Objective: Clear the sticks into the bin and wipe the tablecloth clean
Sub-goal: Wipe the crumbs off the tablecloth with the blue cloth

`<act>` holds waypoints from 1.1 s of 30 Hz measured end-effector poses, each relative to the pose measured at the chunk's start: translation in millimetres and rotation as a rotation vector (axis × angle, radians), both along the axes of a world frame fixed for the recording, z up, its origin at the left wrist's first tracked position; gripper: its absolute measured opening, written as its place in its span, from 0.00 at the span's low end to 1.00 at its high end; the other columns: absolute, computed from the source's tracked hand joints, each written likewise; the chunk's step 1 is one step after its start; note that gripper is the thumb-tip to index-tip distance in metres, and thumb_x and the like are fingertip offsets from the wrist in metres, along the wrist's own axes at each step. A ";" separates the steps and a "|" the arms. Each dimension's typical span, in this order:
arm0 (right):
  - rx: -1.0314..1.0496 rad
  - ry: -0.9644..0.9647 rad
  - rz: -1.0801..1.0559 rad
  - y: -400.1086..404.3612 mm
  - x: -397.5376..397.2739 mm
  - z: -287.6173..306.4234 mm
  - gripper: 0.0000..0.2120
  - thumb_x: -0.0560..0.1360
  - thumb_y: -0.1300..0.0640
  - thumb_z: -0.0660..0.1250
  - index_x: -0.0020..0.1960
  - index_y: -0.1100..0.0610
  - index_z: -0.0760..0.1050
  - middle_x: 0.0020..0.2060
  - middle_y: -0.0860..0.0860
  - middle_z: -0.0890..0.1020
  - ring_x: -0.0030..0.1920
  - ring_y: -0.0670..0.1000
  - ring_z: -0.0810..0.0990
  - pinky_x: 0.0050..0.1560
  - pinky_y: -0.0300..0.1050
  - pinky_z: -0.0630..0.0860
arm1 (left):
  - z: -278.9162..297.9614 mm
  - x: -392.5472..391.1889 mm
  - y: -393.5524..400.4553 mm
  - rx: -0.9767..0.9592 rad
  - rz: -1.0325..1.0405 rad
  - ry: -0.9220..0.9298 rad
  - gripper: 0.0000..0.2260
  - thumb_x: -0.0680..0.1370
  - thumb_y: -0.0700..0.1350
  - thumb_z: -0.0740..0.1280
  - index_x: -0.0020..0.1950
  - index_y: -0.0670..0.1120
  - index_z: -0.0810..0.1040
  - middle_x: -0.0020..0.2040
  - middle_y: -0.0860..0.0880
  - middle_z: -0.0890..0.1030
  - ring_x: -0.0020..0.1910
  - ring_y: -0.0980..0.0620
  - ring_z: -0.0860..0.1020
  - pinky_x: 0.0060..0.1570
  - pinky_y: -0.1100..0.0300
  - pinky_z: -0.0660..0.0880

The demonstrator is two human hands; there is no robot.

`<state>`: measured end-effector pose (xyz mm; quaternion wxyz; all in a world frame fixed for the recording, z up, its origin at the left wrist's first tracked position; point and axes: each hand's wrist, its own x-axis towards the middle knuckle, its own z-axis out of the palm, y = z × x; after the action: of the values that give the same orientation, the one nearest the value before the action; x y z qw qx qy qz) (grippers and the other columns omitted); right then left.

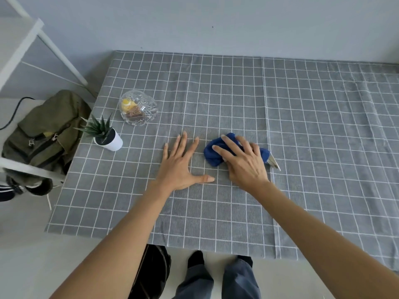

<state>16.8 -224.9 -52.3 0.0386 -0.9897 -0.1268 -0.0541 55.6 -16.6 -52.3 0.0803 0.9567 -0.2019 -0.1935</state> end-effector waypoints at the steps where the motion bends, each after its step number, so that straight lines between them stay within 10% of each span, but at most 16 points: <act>1: -0.005 0.008 0.033 -1.6 0.2 0.3 0.26 0.71 0.56 0.67 0.68 0.46 0.70 0.70 0.51 0.70 0.65 0.61 0.70 0.57 0.58 0.68 | -2.0 -5.7 1.7 -0.001 0.012 -0.015 0.55 0.59 0.81 0.52 0.75 0.57 0.31 0.74 0.48 0.27 0.73 0.51 0.28 0.71 0.44 0.30; 33: -0.047 -0.023 0.049 -6.6 -26.3 4.4 0.29 0.63 0.60 0.72 0.63 0.44 0.76 0.64 0.47 0.76 0.51 0.62 0.76 0.44 0.53 0.71 | 11.8 -27.4 -6.0 0.135 -0.006 0.136 0.62 0.54 0.81 0.59 0.70 0.59 0.23 0.70 0.48 0.20 0.69 0.46 0.22 0.62 0.42 0.25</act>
<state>-9.5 -231.5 -47.9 0.0153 -0.9862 -0.1529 -0.0616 28.2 -22.5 -40.5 0.0286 0.9439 -0.1856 -0.2716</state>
